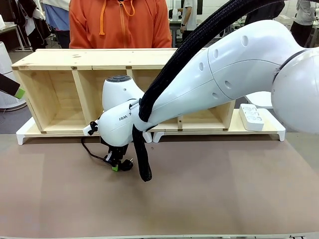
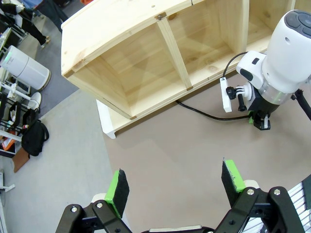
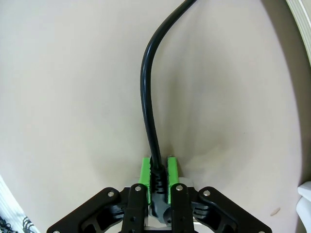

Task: Perform cable management.
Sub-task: When the cord part of the Power Cable appears at the lower middle area of the table and stops, grasp the cord part of the Power Cable.

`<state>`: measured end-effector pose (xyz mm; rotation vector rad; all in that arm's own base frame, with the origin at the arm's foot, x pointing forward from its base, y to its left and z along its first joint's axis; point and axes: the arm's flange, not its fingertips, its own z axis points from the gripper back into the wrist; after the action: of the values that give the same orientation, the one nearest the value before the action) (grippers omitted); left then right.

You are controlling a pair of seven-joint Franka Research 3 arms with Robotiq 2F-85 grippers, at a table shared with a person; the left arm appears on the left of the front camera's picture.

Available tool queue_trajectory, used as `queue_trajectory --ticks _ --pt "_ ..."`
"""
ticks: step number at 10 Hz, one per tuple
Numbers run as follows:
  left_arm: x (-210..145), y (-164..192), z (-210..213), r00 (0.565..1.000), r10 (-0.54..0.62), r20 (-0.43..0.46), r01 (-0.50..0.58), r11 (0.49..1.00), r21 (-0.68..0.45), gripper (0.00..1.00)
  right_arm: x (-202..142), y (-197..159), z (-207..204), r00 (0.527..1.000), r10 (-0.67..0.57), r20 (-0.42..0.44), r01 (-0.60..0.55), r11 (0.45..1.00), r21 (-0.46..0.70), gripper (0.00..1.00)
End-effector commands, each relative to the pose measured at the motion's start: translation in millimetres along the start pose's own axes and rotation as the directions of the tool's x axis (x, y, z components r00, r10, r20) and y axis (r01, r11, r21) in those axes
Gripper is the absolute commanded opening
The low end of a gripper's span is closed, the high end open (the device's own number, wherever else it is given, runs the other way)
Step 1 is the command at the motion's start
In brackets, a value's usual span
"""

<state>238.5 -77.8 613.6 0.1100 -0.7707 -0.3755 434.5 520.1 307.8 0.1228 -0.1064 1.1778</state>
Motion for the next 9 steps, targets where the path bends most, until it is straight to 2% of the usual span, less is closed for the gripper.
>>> queue_trajectory --ticks 1,9 --pt "1.2 0.0 -1.4 1.0 0.004 0.002 -0.004 1.0 0.001 1.0 -0.2 0.2 0.0 1.0 0.001 -0.001 -0.001 1.0 -0.002 0.0" --pt "1.2 0.0 -1.4 1.0 0.004 0.002 -0.004 1.0 0.001 1.0 -0.2 0.2 0.0 1.0 0.001 -0.001 -0.001 1.0 -0.002 0.0"
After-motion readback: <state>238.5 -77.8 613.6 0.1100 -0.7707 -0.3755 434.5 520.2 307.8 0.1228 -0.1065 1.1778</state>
